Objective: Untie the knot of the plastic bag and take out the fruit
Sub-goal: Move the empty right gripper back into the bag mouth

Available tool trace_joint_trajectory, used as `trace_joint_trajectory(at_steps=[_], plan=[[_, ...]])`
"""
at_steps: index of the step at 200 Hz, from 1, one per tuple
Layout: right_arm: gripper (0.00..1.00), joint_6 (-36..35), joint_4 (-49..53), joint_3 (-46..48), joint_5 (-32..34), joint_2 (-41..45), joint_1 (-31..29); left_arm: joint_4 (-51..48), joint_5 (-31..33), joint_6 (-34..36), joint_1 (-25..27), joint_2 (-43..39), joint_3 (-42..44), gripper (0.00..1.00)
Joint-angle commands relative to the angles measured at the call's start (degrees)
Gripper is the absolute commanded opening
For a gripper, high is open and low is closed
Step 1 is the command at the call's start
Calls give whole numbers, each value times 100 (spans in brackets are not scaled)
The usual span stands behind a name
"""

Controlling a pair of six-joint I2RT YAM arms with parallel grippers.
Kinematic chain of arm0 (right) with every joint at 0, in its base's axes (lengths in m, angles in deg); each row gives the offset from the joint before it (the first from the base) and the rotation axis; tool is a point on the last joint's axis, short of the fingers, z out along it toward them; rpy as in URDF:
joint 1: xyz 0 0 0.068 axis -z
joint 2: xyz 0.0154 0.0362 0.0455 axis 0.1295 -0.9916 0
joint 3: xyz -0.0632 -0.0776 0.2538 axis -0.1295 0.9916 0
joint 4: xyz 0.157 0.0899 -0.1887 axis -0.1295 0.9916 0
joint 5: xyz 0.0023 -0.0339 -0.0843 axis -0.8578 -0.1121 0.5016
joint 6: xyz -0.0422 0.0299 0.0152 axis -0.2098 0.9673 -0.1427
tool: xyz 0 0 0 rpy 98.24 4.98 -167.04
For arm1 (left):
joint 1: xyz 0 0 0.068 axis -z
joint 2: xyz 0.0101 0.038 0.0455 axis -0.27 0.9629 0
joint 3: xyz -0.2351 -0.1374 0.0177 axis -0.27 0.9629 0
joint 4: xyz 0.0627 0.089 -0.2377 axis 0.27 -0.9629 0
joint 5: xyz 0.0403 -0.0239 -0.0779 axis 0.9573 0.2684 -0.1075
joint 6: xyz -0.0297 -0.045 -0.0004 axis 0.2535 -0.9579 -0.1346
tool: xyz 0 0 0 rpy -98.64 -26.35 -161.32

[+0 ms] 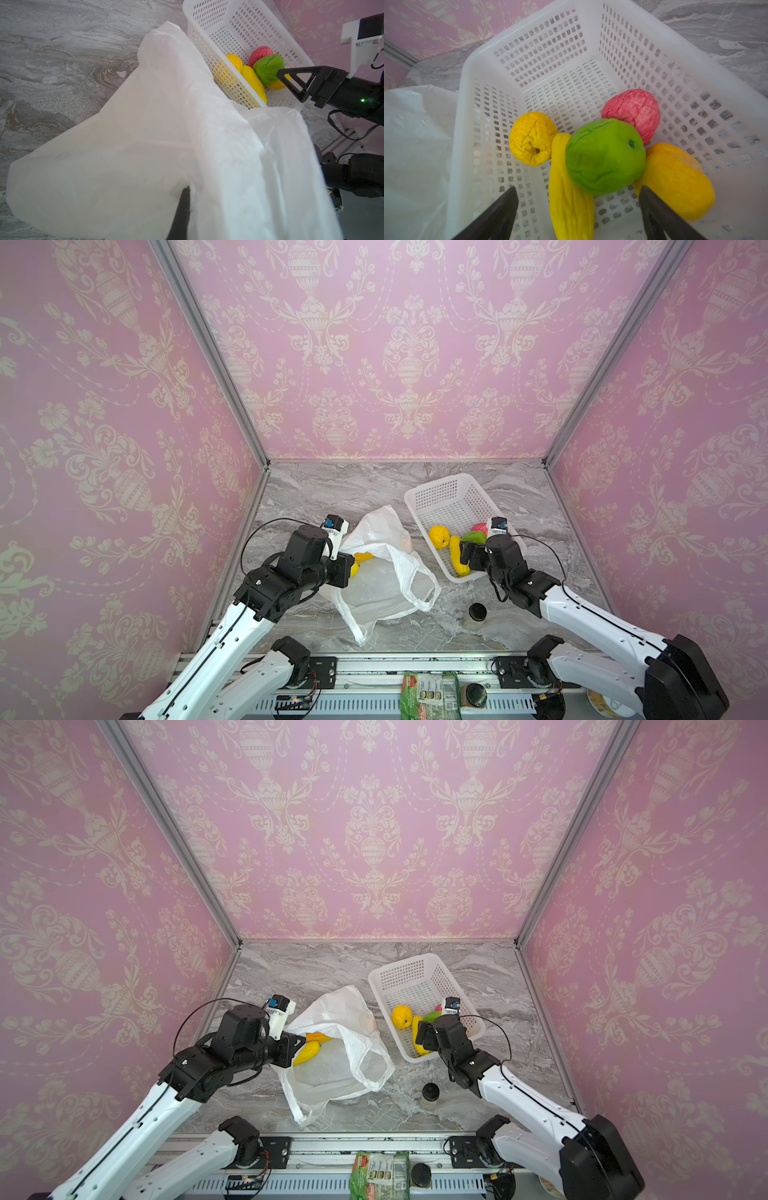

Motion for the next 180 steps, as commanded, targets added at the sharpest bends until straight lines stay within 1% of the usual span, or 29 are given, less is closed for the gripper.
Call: trace_joint_trajectory(at_steps=[1, 23, 47, 60, 83, 112, 148, 161, 173, 180], plan=[[92, -125, 114, 103, -168, 515, 27, -92, -19, -52, -47, 17, 26, 0], [92, -299, 7, 246, -429, 1063, 2, -99, -24, -50, -47, 25, 21, 0], [86, -517, -94, 331, -731, 1557, -254, -86, 0, -62, -46, -45, 34, 0], [83, -727, -75, 243, -708, 1728, -604, -89, -2, -55, -47, -6, 31, 0], [79, -1190, -191, 86, -490, 1824, -1491, -107, -37, -44, -57, 67, 20, 0], [76, -1718, -583, -45, -312, 1637, -2589, -72, -35, -40, -57, -44, 38, 0], [75, -2344, -846, -454, 18, 987, -3790, 48, -312, 57, -69, -130, 80, 0], [76, -2542, -985, -541, 73, 782, -4087, 75, -374, 84, -70, -173, 90, 0], [76, -2620, -1069, -626, 41, 602, -4244, 104, -426, 111, -65, -208, 97, 4], [77, -2634, -1099, -678, 6, 503, -4298, 105, -424, 118, -65, -225, 98, 5]])
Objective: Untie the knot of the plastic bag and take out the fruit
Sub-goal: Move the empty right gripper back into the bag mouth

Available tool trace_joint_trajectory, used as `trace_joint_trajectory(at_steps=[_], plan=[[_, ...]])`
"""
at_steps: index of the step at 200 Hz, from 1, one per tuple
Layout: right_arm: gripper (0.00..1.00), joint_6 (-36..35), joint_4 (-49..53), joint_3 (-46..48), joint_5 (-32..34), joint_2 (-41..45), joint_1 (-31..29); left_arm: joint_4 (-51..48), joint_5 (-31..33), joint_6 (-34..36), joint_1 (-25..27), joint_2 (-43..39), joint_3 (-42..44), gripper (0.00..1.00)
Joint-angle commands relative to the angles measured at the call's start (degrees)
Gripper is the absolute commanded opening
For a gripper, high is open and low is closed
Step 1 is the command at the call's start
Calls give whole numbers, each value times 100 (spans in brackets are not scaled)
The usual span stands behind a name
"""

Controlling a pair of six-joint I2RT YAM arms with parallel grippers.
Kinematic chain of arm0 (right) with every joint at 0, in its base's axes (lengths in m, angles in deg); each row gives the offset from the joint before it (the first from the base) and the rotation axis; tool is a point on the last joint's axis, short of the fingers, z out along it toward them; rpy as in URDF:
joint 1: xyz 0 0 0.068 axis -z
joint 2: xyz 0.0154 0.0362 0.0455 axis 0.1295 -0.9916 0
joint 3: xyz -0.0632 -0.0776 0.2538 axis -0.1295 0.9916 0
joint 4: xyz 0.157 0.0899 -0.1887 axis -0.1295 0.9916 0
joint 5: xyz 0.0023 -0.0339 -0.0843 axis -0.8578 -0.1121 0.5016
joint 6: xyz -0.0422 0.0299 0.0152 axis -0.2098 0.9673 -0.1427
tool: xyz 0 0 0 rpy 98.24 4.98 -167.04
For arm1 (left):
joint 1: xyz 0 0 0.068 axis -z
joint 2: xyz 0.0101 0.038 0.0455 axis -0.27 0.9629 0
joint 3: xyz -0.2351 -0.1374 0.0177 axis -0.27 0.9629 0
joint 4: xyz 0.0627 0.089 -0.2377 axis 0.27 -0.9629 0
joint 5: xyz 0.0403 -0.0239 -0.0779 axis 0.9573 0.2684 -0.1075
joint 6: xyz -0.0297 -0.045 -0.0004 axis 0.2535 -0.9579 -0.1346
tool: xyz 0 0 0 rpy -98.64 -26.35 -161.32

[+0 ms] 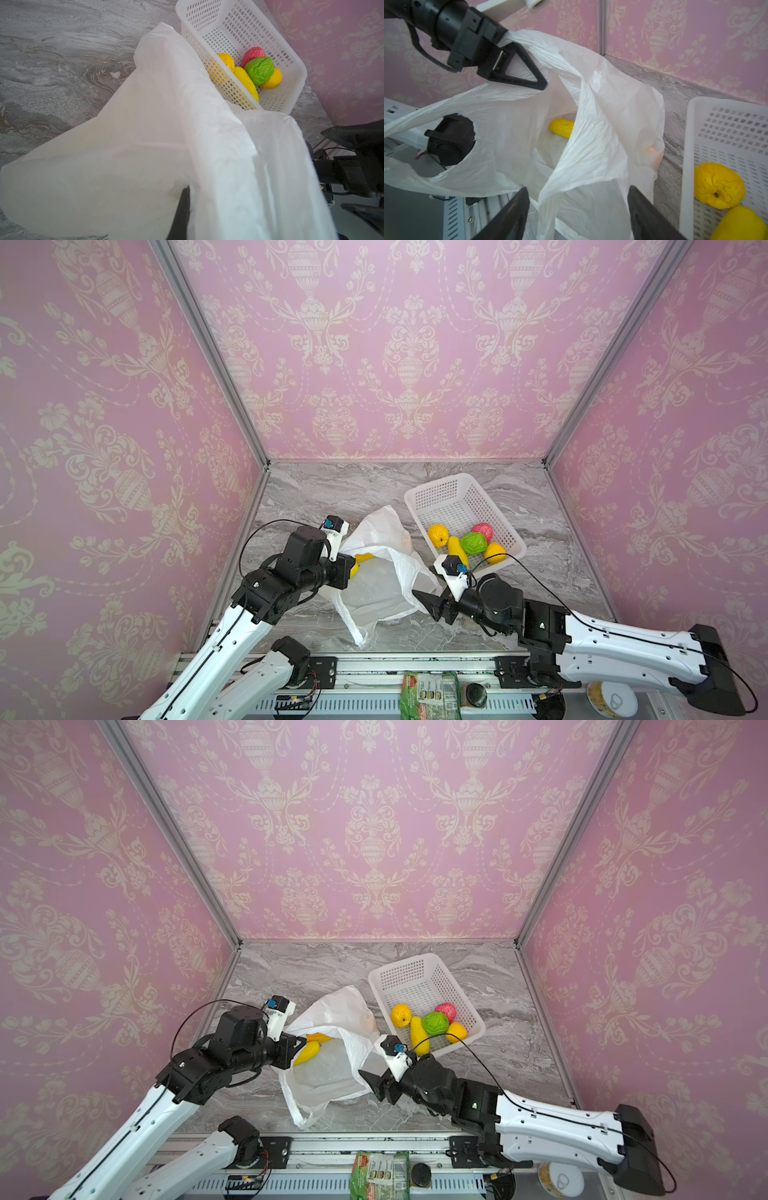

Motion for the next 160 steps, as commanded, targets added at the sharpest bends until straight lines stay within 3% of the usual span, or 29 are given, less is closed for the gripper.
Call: trace_joint_trajectory(at_steps=[1, 34, 64, 70, 75, 118, 139, 160], plan=[[77, -447, -322, -282, 146, -264, -215, 96, -223, 115, -54, -99, 71, 5], [78, -514, -416, -487, -80, -725, -402, 92, -259, 143, -72, -41, 62, 4], [79, -547, -592, -544, -86, -1016, -530, 125, -366, 151, -107, -66, 72, 11], [79, -540, -612, -546, -90, -1055, -537, 134, -381, 160, -107, -66, 60, 8], [79, -541, -634, -556, -90, -1082, -542, 126, -389, 155, -119, -41, 62, 0], [80, -532, -671, -576, -137, -1220, -544, 91, -345, 144, -143, 39, 46, 0], [80, -557, -656, -619, -247, -1281, -564, 100, -384, 159, -151, 23, 44, 8], [80, -651, -589, -702, -317, -1430, -639, 104, -408, 159, -157, 40, 40, 0]])
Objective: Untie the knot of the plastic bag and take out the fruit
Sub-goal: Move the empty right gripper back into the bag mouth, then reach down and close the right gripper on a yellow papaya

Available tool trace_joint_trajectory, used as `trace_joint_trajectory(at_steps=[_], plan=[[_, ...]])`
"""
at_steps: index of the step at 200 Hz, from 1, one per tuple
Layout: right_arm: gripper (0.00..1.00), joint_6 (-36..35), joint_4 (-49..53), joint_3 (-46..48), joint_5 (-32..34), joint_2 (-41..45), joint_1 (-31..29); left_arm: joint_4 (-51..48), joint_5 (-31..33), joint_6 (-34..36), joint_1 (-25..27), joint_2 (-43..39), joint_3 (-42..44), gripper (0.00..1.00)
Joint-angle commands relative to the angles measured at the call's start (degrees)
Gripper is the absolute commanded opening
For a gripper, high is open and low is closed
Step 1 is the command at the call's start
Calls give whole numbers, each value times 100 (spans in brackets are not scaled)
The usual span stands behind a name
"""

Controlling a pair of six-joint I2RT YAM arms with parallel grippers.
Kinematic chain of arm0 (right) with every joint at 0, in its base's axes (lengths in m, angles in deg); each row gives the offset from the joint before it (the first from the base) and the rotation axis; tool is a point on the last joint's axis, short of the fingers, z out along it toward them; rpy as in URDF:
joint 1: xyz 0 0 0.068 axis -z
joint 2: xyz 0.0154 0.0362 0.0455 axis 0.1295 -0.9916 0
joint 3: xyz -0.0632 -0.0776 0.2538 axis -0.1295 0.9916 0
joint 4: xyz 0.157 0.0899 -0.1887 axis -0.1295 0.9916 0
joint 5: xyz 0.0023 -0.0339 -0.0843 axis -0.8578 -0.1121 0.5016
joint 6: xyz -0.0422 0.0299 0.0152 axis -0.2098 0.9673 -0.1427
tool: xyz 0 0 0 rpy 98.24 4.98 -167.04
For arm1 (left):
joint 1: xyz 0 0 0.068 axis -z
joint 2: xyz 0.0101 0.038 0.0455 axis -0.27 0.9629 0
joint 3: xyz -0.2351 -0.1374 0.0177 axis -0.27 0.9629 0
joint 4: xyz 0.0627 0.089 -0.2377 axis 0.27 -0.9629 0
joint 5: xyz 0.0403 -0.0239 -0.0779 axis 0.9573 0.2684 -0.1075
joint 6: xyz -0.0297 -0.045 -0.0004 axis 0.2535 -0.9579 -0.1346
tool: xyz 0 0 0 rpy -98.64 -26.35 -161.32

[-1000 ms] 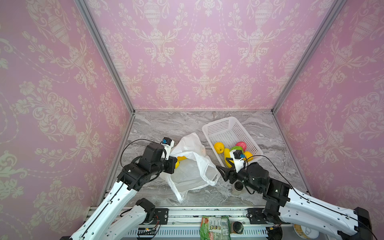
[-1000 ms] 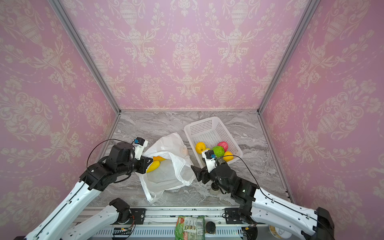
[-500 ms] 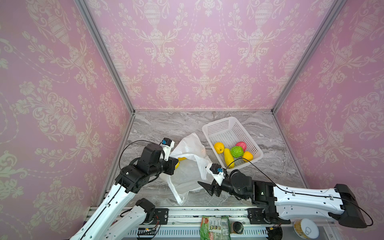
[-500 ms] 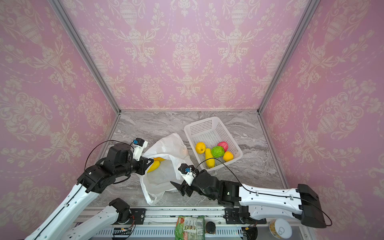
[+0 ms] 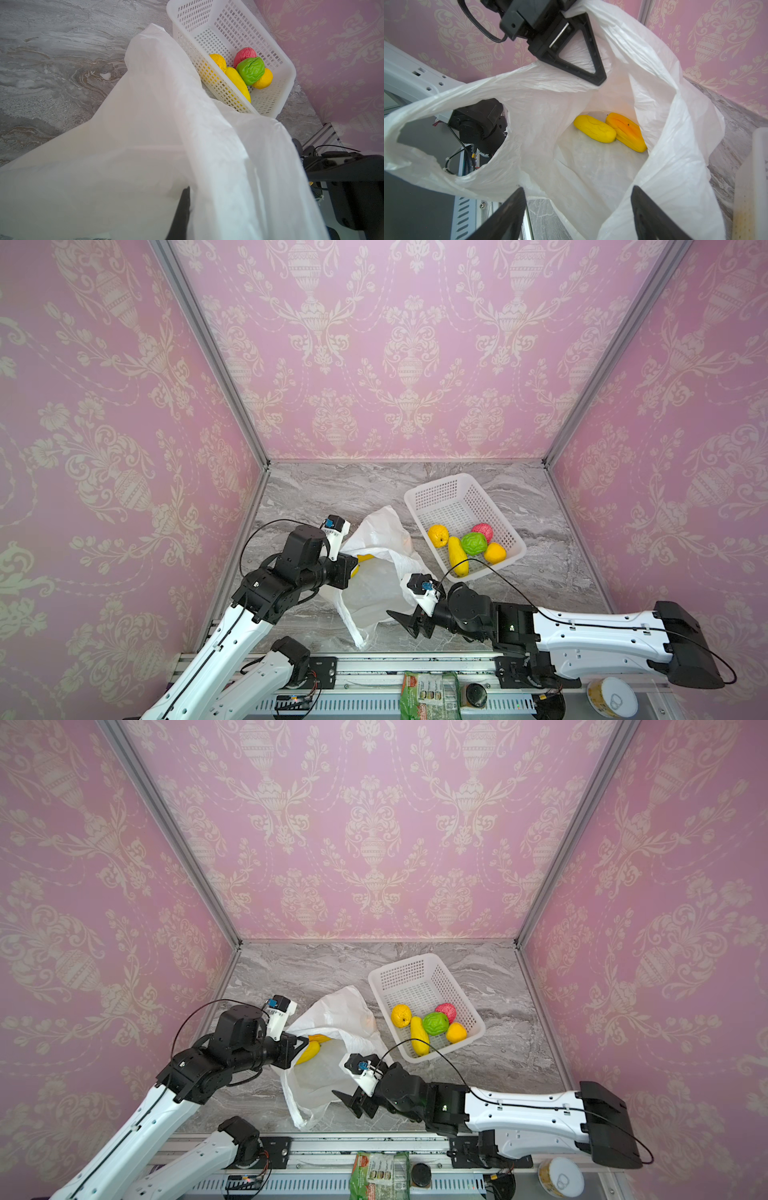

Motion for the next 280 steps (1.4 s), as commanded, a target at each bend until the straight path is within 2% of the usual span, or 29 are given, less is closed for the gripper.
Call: trace_joint_trajectory(at_steps=[1, 35, 88, 114, 146, 178, 218, 256, 280], plan=[[80, -186, -68, -257, -172, -158, -107, -1, -130, 101, -56, -4, 33, 0], [80, -289, 100, -506, -245, -588, -214, -54, 123, 62, -74, -42, 30, 0], [77, -157, 51, -1016, 69, -1710, -222, -75, 154, 44, -70, 13, 26, 0], [70, -59, -201, -1167, 283, -2244, -165, -69, 119, 34, -74, 3, 33, 0], [61, 279, -420, -1291, 203, -2756, 162, -56, 73, 29, -74, -25, 37, 0], [58, 554, -504, -1442, 307, -3227, 411, -46, 20, 35, -75, -40, 43, 0], [60, 777, -445, -1780, 562, -3750, 569, -29, -15, 33, -79, -63, 51, 0], [71, 702, -107, -2269, 1213, -4201, 593, -17, -66, 35, -74, -48, 51, 0], [79, 688, 156, -2655, 1397, -4543, 681, -12, -86, 33, -74, -48, 59, 0]])
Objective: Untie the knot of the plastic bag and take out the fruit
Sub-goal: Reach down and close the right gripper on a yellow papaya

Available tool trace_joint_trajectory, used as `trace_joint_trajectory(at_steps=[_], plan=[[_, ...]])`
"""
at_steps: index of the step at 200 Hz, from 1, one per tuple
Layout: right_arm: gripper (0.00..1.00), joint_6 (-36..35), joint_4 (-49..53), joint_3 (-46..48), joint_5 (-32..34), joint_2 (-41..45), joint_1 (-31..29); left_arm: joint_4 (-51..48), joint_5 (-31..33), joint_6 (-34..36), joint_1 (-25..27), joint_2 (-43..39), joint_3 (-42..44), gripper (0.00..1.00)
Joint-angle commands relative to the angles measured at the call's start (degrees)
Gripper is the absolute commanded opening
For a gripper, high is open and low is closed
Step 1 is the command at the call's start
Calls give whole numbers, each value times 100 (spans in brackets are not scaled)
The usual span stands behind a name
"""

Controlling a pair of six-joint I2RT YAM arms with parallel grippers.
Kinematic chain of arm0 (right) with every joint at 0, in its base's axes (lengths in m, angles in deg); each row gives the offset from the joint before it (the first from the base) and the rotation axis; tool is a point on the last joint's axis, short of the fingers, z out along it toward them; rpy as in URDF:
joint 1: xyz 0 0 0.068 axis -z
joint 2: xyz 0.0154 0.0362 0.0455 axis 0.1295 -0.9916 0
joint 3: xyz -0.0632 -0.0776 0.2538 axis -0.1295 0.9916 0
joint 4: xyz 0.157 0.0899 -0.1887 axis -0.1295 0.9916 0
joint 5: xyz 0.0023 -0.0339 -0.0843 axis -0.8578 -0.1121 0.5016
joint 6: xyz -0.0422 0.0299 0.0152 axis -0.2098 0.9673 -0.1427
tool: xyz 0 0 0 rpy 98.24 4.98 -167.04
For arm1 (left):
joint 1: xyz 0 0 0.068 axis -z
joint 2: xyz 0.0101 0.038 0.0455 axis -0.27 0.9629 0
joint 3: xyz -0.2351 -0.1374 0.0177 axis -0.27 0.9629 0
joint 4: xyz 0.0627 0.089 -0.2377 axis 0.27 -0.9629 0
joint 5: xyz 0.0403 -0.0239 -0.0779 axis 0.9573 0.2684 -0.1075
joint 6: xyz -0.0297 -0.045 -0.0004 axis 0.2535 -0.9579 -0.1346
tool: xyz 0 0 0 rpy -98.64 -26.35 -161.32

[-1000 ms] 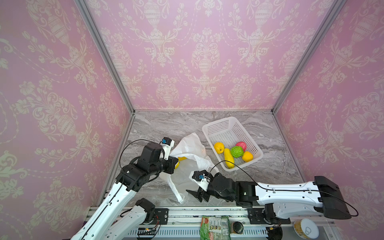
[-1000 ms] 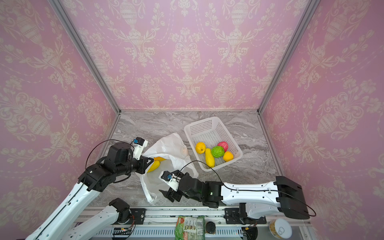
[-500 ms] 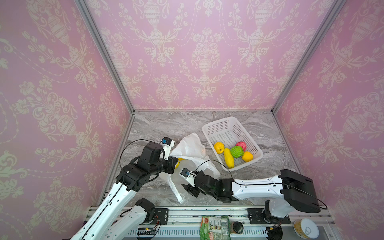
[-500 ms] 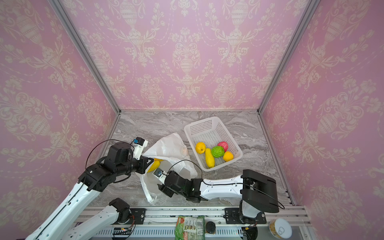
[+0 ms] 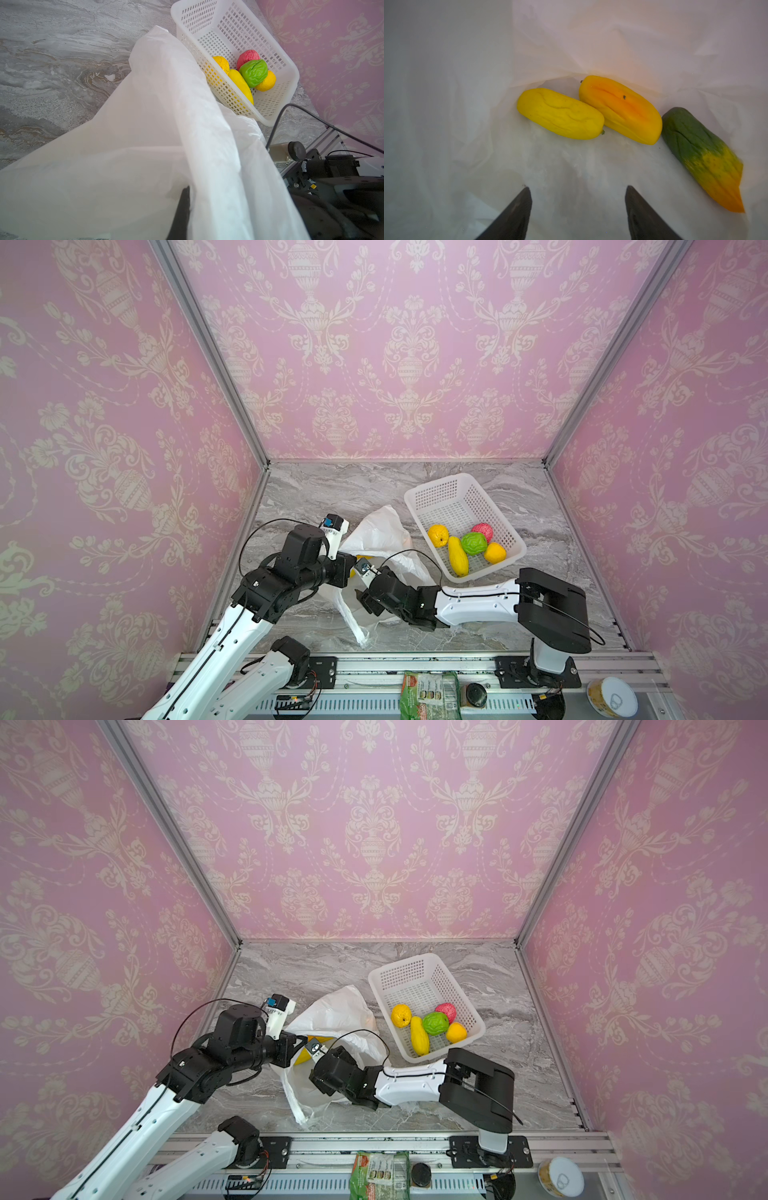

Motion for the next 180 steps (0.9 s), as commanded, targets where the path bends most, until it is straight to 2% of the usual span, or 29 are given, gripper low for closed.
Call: trace_joint_trajectory(at_steps=[1, 15, 45, 81, 112, 144, 180], plan=[[79, 24, 334, -459, 448, -309, 100, -44, -140, 34, -11, -50, 59, 0], [83, 74, 556, -757, 523, -549, 171, -43, -166, 32, -11, -50, 65, 0], [100, 142, 995, -1497, 924, -1014, 220, -22, -232, 40, -11, -44, 69, 0], [100, 330, 1609, -2445, 1372, -1608, 236, 2, -314, 40, -9, 8, 79, 0], [100, 333, 1899, -3200, 1490, -2199, 327, 0, -316, 39, -6, 1, 86, 0], [100, 133, 1828, -3494, 1403, -2528, 487, 4, -333, 39, -11, 2, 85, 0], [100, 37, 1762, -3547, 868, -2707, 791, 4, -334, 39, -10, 12, 85, 0]])
